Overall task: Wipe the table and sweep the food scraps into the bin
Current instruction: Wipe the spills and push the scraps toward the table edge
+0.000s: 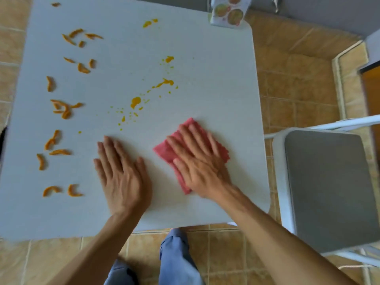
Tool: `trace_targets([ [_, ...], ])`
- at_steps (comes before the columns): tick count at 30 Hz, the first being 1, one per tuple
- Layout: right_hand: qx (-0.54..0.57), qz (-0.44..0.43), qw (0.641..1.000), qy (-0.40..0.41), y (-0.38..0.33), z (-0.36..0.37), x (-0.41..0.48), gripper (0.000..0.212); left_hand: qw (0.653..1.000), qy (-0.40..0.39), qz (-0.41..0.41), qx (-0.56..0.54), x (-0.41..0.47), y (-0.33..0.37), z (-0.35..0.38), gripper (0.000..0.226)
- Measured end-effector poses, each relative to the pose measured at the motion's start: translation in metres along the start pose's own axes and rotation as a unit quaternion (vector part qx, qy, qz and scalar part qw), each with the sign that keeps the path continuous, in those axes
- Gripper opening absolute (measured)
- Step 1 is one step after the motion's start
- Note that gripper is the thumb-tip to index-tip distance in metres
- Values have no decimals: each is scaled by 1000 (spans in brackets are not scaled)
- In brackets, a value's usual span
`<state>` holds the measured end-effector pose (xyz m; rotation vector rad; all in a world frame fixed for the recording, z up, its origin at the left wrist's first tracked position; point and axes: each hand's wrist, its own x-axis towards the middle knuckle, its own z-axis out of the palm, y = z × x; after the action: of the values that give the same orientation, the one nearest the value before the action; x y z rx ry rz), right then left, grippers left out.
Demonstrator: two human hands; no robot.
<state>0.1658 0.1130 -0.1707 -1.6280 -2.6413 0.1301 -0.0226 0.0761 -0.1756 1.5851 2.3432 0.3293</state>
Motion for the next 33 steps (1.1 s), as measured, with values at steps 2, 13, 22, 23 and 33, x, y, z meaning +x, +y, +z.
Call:
trace_targets([
  [2, -9, 129, 991, 27, 43, 0, 0, 54, 1000, 16, -3, 19, -1, 1, 3, 69],
  [13, -2, 79, 997, 20, 88, -5, 67, 55, 998, 16, -20, 56, 0, 1, 1, 69],
  [22, 26, 179, 981, 76, 19, 8, 116, 55, 997, 15, -18, 70, 0, 2, 1, 69],
  [23, 22, 73, 996, 54, 17, 6, 112, 56, 997, 14, -20, 72, 0, 2, 1, 69],
  [33, 51, 142, 985, 83, -57, 14, 129, 55, 999, 17, -23, 36, 0, 0, 1, 65],
])
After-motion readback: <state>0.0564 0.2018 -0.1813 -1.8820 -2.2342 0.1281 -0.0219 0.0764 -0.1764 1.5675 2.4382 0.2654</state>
